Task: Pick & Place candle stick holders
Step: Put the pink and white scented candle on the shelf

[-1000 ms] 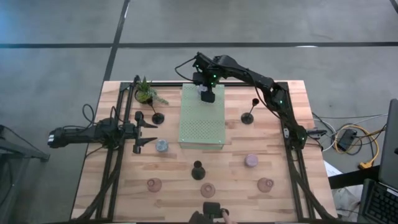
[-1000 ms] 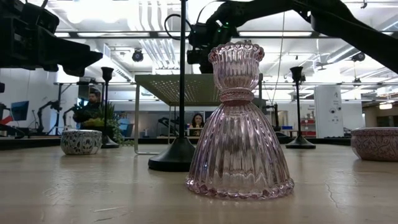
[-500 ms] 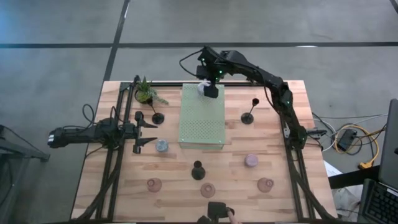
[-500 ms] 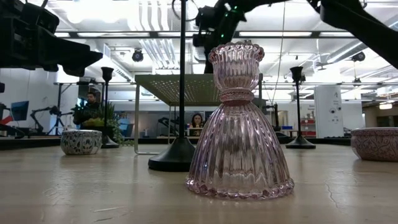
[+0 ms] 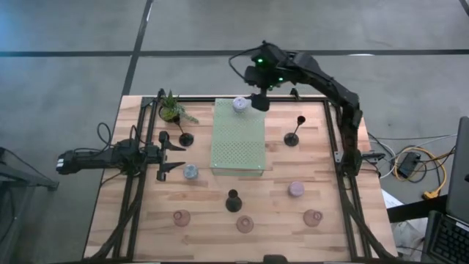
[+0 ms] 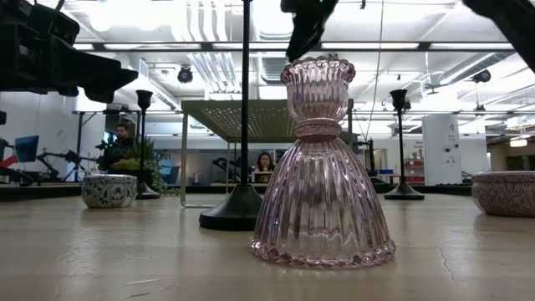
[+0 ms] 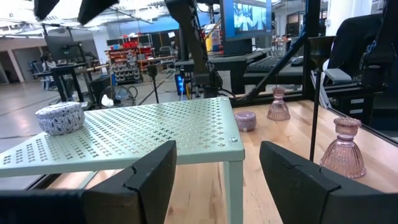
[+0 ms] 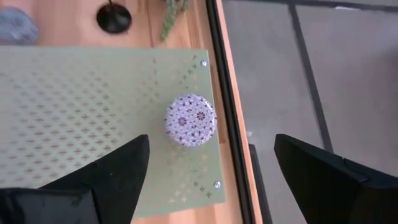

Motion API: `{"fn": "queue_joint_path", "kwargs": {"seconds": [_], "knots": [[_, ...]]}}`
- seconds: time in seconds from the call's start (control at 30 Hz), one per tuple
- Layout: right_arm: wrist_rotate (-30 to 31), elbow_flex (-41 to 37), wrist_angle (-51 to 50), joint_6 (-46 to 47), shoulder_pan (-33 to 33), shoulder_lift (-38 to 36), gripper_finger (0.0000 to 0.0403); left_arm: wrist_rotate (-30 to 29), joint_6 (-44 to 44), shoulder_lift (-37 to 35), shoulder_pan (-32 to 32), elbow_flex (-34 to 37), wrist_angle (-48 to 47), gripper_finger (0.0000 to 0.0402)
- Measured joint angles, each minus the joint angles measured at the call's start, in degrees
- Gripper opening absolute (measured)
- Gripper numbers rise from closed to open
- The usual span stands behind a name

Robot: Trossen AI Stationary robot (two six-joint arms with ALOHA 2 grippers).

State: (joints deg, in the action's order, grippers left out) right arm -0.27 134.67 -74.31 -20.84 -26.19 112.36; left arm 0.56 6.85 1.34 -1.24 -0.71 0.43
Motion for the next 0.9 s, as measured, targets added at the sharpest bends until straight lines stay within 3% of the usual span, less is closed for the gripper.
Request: {"fn": "queue_joint_path", "kwargs": {"seconds": [0.37,0.77,0.9], "knots": [[-0.3,0.0,-5.5,5.1,5.3,-9.8,0.0303,0.0,0.0,0.0,0.0,0.0,0.0,0.0236],[-0.3,0.0,-15.9,10.9,12.1,-15.0,0.027,0.0,0.0,0.0,0.0,0.0,0.0,0.0236],[-3.7,-0.1,-15.7,11.6,13.6,-16.9,0.0259,0.0,0.0,0.0,0.0,0.0,0.0,0.0236]]}}
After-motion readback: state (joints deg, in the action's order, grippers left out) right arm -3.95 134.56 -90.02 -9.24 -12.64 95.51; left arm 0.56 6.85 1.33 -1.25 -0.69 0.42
